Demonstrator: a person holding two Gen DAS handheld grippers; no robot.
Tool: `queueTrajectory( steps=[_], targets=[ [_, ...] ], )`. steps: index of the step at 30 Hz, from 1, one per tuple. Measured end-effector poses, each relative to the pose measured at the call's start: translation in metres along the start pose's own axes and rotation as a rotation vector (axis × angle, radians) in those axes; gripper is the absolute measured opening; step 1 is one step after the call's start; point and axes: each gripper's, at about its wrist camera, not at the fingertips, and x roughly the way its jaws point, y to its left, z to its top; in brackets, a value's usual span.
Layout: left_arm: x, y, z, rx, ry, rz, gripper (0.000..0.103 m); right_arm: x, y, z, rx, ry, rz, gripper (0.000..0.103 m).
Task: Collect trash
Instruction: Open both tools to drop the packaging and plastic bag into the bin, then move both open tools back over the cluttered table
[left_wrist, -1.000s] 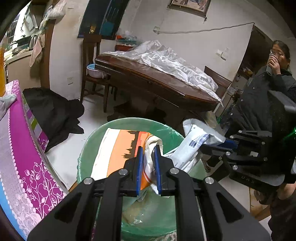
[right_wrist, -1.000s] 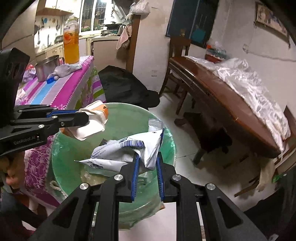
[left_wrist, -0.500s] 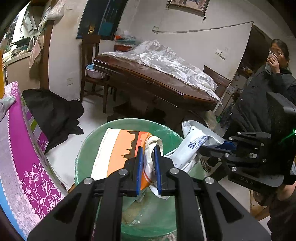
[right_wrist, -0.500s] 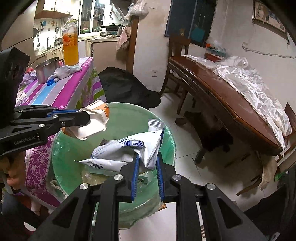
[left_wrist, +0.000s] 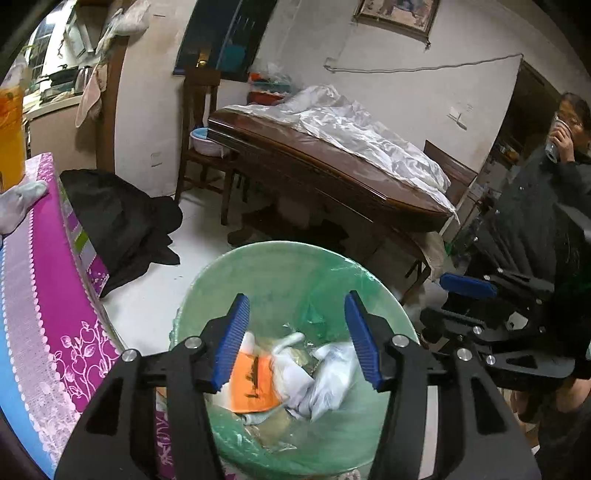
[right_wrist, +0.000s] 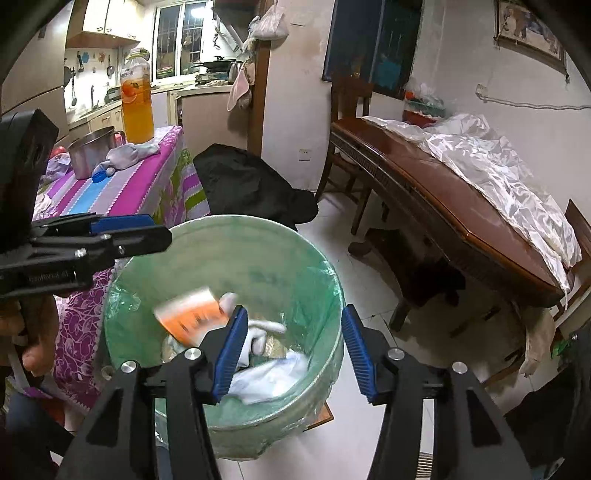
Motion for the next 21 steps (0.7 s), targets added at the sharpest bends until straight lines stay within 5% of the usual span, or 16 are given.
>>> queueTrajectory(
  steps=[14, 17, 21],
  targets=[
    [-0.019, -0.002, -0.002, 0.005, -0.01, 0.022, 0.052, -0.017, 0.007, 0.001, 0.0, -0.035, -0.009, 0.057],
    [-0.036, -0.002, -0.005, 0.024, -0.018, 0.048, 0.052, -0.032, 0.015, 0.003, -0.001, -0.078, -0.003, 0.063],
    [-0.075, 0.003, -0.012, 0.056, -0.039, 0.123, 0.054, -0.066, 0.041, 0.006, -0.004, -0.219, 0.037, 0.086]
  ],
)
